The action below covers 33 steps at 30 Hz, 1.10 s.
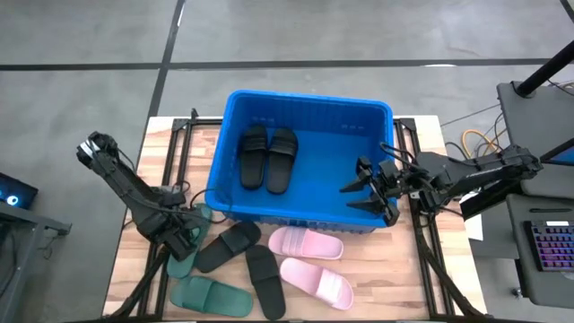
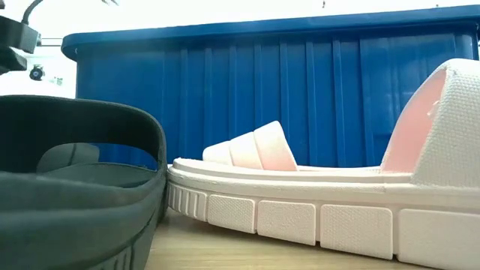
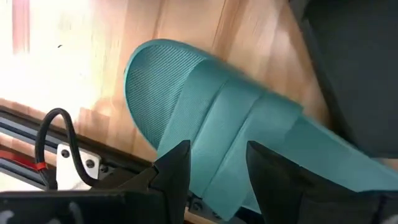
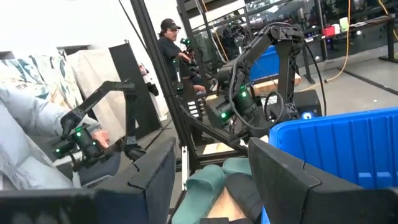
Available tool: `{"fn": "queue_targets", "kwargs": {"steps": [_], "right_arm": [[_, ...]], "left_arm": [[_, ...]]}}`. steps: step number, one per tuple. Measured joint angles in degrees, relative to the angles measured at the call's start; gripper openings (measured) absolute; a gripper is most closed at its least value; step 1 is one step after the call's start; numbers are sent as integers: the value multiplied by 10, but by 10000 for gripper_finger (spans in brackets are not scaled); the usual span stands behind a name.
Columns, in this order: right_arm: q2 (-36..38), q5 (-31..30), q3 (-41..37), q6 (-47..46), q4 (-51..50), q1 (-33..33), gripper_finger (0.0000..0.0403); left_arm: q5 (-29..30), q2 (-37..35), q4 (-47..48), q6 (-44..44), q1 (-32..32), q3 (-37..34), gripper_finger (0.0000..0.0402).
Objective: Pick and place slides into bin
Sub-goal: Put the top green slide into the blue bin
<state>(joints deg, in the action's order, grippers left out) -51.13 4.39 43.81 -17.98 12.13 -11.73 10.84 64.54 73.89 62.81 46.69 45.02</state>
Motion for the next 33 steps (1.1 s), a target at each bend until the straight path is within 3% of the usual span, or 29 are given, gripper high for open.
{"fn": "queue_targets", "kwargs": {"steps": [16, 29, 33], "right_arm": [[0, 0, 0, 0, 0, 0, 192], [0, 0, 0, 1, 0, 0, 192], [0, -8, 0, 0, 0, 0, 192]], "left_arm": [[-1, 24, -62, -2, 81, 0, 141], [8, 184, -44, -1, 88, 0, 141], [13, 204, -38, -2, 88, 11, 141]]}}
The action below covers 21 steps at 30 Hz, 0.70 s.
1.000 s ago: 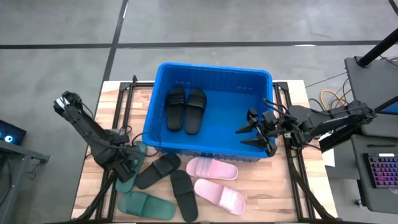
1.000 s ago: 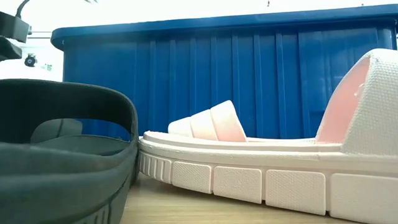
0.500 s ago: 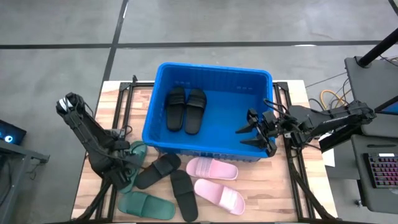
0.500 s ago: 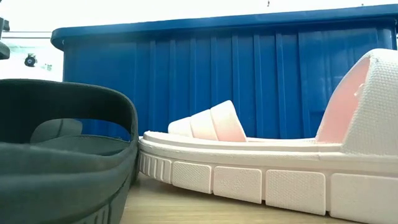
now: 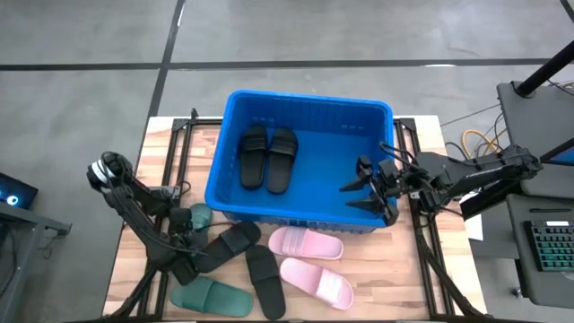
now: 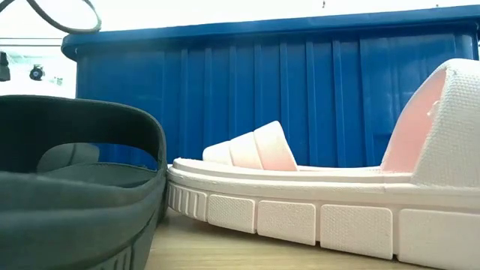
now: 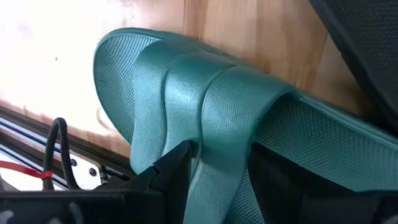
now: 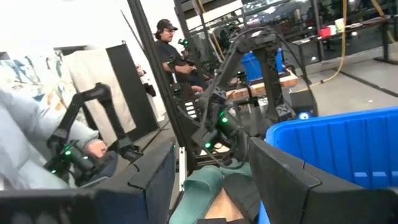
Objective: Pick and place slides into bin
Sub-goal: Put the top green slide into the blue bin
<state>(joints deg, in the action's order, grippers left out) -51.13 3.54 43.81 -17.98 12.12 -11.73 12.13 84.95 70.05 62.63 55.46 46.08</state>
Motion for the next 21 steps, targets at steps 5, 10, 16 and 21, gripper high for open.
{"fn": "queue_targets", "kwargs": {"steps": [5, 10, 16, 21], "right_arm": [[0, -17, 0, 0, 0, 0, 192], [0, -22, 0, 0, 0, 0, 192], [0, -22, 0, 0, 0, 0, 192], [0, -22, 0, 1, 0, 0, 192]], "left_arm": [[28, -9, 16, 1, 0, 4, 140], [45, -10, 48, 11, -1, 1, 108], [34, -24, 55, 1, 0, -6, 17], [17, -55, 58, -5, 0, 3, 6]]}}
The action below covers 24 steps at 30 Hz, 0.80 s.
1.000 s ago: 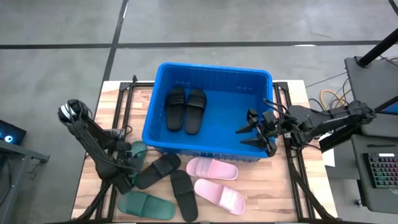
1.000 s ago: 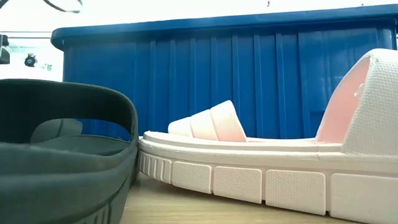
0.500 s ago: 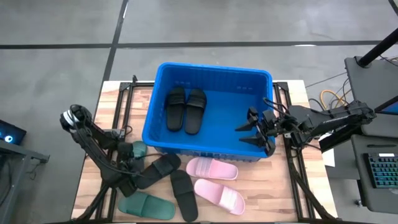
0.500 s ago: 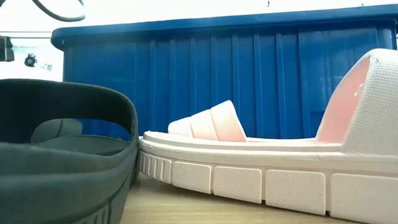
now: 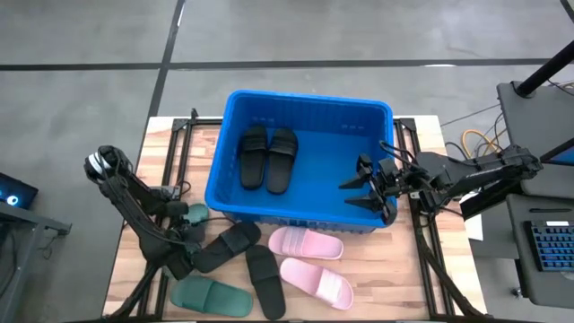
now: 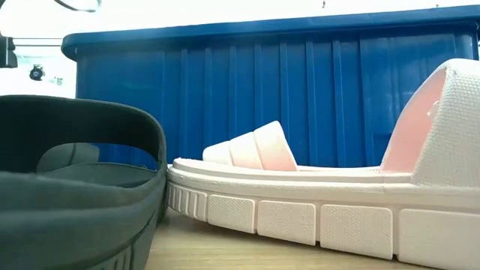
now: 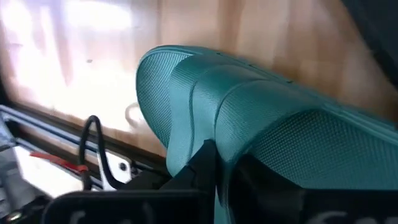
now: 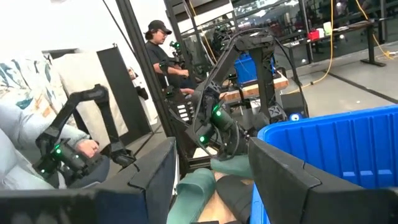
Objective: Pick and place slides into bin
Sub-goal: Put the top green slide into the blue bin
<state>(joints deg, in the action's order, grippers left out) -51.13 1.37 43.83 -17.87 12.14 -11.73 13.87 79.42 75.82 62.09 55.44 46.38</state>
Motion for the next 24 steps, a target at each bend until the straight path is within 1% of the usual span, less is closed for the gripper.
{"fn": "queue_targets", "kwargs": {"steps": [6, 10, 18, 21, 24], "right_arm": [[0, 0, 0, 2, 0, 0, 192], [0, 0, 0, 3, 0, 0, 192], [0, -1, 0, 5, 1, 0, 192], [0, -1, 0, 5, 1, 0, 192], [0, -5, 0, 5, 1, 0, 192]], "left_arm": [[-58, -64, 5, -19, 0, 15, 2], [-78, -112, 16, -26, -1, 27, 1], [-74, -185, -6, -25, -7, 90, 1], [-51, -197, -55, -30, -12, 114, 0], [-17, -198, -77, -31, -16, 135, 0]]}}
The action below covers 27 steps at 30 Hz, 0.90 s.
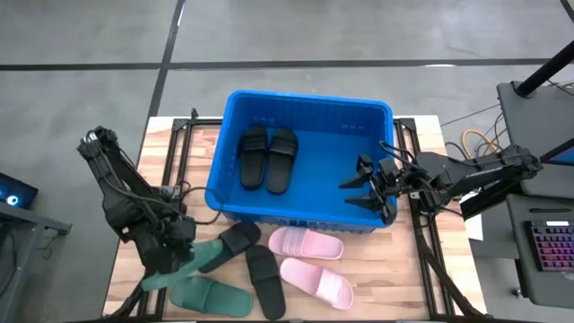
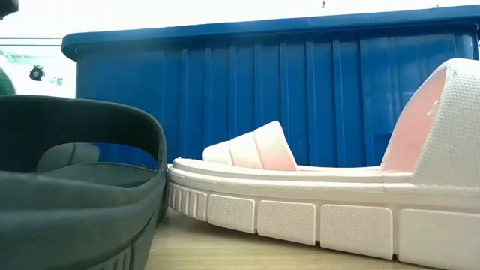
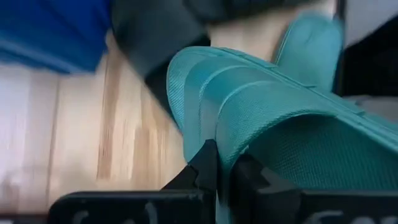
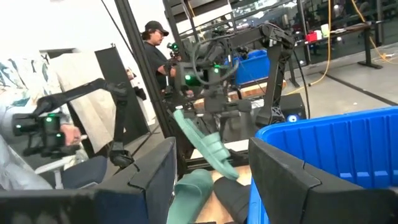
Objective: Pick and place slides into bin
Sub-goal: Put the top green slide into the blue bin
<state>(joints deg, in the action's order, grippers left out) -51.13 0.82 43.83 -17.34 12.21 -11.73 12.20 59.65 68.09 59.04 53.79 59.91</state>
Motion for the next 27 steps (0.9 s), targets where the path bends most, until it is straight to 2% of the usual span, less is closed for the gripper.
{"fn": "queue_targets", "kwargs": {"steps": [5, 15, 19, 22, 27], "right_arm": [[0, -23, 0, 0, 0, 0, 192], [0, -25, 0, -1, 0, 0, 192], [0, -25, 0, -2, 1, 0, 192], [0, -25, 0, -2, 2, 0, 192], [0, -25, 0, -2, 2, 0, 192]], "left_arm": [[62, 15, -18, -26, -2, 34, 0], [69, 17, -164, -102, -10, 46, 0], [114, 4, -182, -108, -16, 46, 0], [149, -7, -237, -160, -17, 46, 0], [169, -19, -336, -256, -30, 50, 0]]}}
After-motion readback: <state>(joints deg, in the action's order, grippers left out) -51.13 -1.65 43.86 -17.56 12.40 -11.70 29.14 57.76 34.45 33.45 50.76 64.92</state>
